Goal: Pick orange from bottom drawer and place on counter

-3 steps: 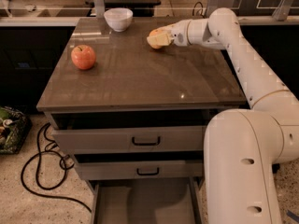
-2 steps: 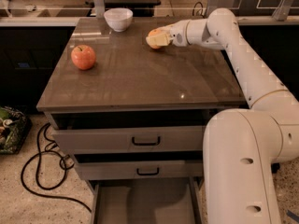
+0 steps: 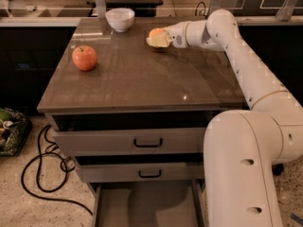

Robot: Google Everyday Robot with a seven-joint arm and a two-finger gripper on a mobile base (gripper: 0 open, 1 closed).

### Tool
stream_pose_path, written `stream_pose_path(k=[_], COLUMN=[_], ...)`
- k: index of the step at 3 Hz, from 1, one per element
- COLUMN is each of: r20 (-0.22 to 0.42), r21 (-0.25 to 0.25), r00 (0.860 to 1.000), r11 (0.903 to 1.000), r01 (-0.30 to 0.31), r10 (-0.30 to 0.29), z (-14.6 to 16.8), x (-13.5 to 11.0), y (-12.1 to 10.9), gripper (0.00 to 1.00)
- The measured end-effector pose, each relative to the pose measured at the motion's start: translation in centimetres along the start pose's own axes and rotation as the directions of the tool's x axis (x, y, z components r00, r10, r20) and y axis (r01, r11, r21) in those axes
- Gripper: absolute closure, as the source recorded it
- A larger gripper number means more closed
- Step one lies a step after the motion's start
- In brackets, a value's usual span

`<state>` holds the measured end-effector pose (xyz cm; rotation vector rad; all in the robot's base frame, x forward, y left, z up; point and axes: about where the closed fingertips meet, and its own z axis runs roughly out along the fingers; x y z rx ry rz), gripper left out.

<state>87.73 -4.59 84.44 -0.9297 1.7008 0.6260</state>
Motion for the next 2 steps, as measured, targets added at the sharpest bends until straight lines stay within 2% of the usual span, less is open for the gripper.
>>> stream_pose_path(k=[1,2], r20=[-0.001,-0.001], r21=[-0.004,-0.004], r00=[1.000,1.000], r11=[1.0000,1.0000], r01=[-0.001,-0.001], r10=[0.001,0.001], z=[0.28,0.29], x=[0.06,0.06], y=[0.15,0.16], gripper=[0.00,0.00])
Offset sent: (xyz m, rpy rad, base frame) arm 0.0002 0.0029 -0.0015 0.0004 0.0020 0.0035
